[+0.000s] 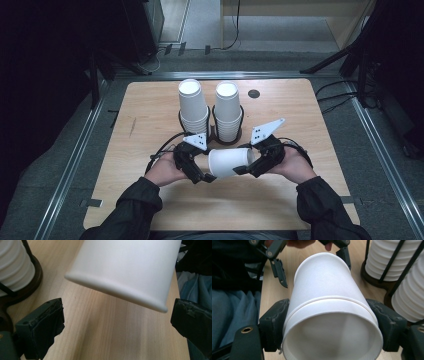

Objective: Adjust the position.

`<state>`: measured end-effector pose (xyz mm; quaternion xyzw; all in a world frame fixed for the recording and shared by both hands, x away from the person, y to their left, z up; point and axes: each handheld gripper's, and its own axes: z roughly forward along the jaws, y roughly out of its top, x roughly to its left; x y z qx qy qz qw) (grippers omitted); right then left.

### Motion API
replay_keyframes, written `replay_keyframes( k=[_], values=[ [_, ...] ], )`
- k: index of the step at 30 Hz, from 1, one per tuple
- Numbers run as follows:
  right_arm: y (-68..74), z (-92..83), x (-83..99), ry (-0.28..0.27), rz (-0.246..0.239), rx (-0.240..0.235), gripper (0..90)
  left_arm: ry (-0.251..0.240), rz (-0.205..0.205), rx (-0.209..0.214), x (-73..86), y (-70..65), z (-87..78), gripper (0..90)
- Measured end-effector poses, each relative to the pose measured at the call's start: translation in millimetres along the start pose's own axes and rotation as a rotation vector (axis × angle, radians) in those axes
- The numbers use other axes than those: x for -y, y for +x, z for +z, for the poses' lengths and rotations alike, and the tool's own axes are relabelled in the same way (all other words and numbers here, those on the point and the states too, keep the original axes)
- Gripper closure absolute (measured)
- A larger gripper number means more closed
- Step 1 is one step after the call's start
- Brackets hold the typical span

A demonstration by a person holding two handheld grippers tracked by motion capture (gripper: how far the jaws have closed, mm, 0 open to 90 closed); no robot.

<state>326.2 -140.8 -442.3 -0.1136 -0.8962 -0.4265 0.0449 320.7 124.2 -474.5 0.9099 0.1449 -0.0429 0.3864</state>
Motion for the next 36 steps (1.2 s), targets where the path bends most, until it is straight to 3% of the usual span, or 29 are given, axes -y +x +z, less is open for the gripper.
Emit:
replay_keyframes(
  k=[6, 10, 17, 19, 22, 24, 30, 33, 36],
  values=[
    [-1.1, -11.1, -1.9, -0.083, 0.015, 0.007, 23.4, -0.071, -0.017, 0.0, -0.8, 0.0, -4.7, 0.0],
    [2.5, -14.5, -6.7, -0.145, 0.008, -0.004, 23.4, -0.111, -0.016, 0.022, -3.2, -2.4, -5.0, 0.0],
    [8.2, -10.6, -13.5, -0.196, 0.007, -0.026, 23.4, -0.196, -0.023, 0.055, -8.2, -6.7, -6.6, 0.0],
    [8.7, -8.3, -14.4, -0.204, 0.012, -0.04, 23.4, -0.234, -0.032, 0.047, -8.2, -7.7, -10.4, 1.3],
    [8.7, -6.5, -14.8, -0.228, 0.018, -0.064, 23.7, -0.258, -0.003, 0.03, -7.5, -8.8, -15.7, 6.7],
    [7.7, -7.1, -14.6, -0.237, 0.015, -0.074, 24.1, -0.258, 0.013, 0.036, -7.7, -9.2, -18.4, 9.5],
    [6.4, -8.1, -13.3, -0.231, 0.028, -0.079, 23.6, -0.228, 0.01, 0.047, -9.2, -7.7, -19.4, 13.3],
    [6.5, -9.2, -13.1, -0.214, 0.031, -0.095, 11.9, -0.213, 0.003, 0.036, -9.1, -7.1, -21.9, 13.4],
    [6.7, -11.5, -11.4, -0.182, 0.037, -0.051, 13.5, -0.202, 0.0, 0.014, -8.0, -5.5, -26.1, 13.4]
  ],
)
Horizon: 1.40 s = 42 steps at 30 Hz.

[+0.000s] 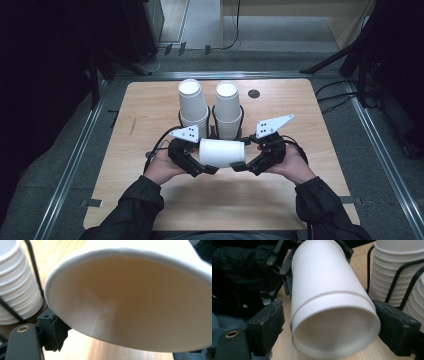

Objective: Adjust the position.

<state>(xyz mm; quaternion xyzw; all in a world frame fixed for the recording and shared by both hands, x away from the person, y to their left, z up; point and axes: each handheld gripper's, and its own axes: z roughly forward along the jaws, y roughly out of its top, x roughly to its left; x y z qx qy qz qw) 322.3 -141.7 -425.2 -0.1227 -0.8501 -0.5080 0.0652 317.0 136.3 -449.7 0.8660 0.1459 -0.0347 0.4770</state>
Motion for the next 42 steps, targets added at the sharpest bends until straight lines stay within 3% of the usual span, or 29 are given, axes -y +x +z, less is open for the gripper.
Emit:
replay_keyframes(
  k=[2, 5, 9, 16, 28, 42],
  values=[
    [-0.9, -1.4, 1.6, 0.02, 0.001, 0.014, 13.6, 0.018, -0.001, -0.01, -0.5, 0.9, -3.2, 13.4],
    [-1.0, -1.5, 4.1, 0.059, -0.012, 0.044, 13.6, 0.05, 0.02, -0.06, -0.8, -0.2, -7.7, 13.4],
    [-1.2, -0.2, 7.0, 0.106, -0.028, 0.067, 13.6, 0.087, 0.028, -0.077, -1.9, -0.3, -10.0, 13.4],
    [-0.8, 5.1, 10.0, 0.159, -0.051, 0.101, 13.9, 0.208, 0.026, -0.109, -1.1, 2.8, -5.4, 13.4],
    [-2.7, 20.6, 17.4, 0.246, -0.069, 0.109, 14.4, 0.359, -0.019, -0.101, 4.3, 7.0, 15.9, 13.4],
    [-2.5, 53.3, 23.4, 0.356, -0.12, 0.091, 14.7, 0.431, 0.024, -0.079, -0.8, -3.7, 40.2, 13.3]
  ],
)
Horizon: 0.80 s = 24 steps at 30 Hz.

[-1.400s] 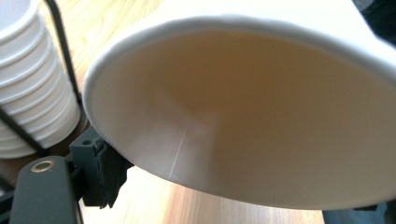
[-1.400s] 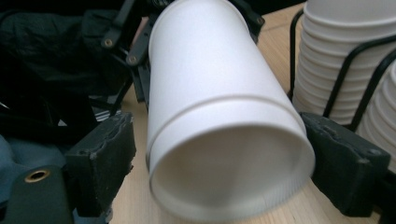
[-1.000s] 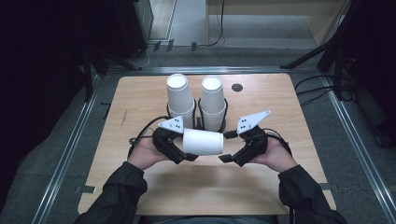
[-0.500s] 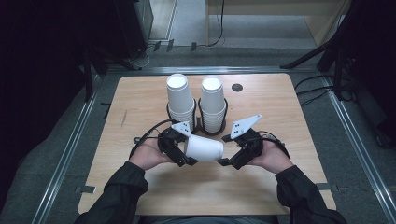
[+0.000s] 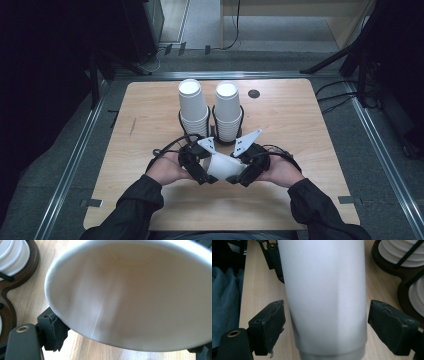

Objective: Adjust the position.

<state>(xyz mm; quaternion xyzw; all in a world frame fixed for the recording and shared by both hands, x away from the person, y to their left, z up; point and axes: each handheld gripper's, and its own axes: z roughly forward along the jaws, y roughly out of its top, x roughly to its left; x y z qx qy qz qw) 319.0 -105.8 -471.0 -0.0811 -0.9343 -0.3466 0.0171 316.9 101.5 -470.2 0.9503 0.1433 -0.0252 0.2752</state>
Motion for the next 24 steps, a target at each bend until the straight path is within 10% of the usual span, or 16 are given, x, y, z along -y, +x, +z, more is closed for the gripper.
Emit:
replay_keyframes(
  k=[24],
  values=[
    [0.7, 6.1, -3.9, 0.014, -0.036, 0.009, 21.5, -0.042, -0.046, 0.006, 2.4, 2.1, -4.8, 6.7]
  ],
)
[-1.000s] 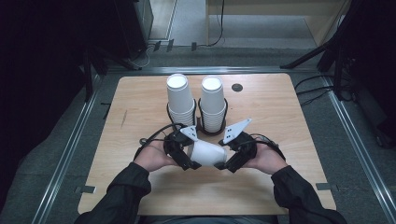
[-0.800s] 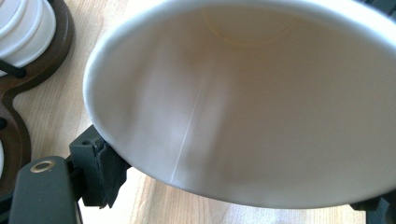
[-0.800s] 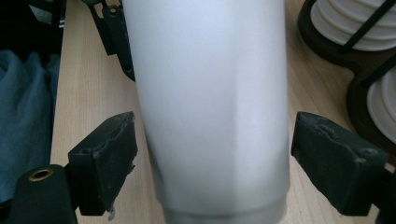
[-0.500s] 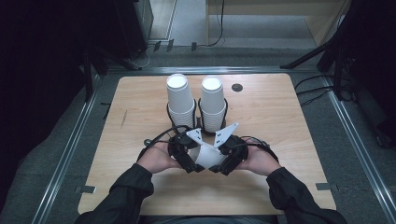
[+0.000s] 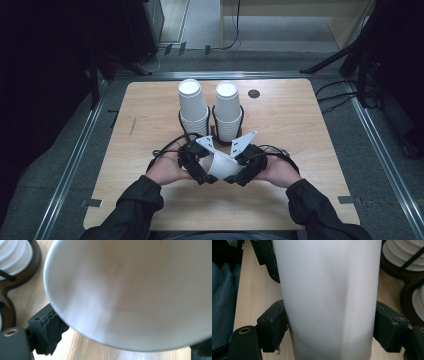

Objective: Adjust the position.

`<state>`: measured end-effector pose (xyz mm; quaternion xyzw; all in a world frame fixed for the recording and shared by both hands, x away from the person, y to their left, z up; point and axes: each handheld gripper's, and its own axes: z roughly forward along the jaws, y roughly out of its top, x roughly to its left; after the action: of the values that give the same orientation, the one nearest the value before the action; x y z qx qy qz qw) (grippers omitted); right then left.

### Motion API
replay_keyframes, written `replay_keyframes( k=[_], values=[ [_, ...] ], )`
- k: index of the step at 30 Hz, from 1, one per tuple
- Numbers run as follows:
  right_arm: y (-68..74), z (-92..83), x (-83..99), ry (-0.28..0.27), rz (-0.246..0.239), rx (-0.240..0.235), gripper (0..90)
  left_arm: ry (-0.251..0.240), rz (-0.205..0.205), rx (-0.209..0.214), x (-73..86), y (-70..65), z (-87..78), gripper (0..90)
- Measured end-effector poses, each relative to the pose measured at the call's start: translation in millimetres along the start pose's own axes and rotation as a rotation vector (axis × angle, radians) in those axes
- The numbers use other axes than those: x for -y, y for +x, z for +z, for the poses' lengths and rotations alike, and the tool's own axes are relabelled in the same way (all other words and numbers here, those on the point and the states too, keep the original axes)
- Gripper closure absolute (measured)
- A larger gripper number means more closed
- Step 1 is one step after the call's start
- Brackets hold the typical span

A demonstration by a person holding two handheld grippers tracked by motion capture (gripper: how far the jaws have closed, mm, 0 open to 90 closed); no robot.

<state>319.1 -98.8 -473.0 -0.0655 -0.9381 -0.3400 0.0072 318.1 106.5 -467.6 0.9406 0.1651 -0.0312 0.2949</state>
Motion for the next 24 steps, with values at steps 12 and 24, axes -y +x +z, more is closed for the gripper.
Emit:
replay_keyframes(
  k=[12, 24],
  values=[
    [-7.9, -18.8, 7.3, -0.057, 0.045, 0.028, 21.4, -0.066, -0.04, -0.003, 7.2, 7.4, -12.3, 3.2],
    [-12.3, -41.4, 14.9, -0.133, 0.079, 0.063, 21.3, -0.138, -0.072, -0.025, 12.5, 10.6, -25.3, 3.2]
  ],
)
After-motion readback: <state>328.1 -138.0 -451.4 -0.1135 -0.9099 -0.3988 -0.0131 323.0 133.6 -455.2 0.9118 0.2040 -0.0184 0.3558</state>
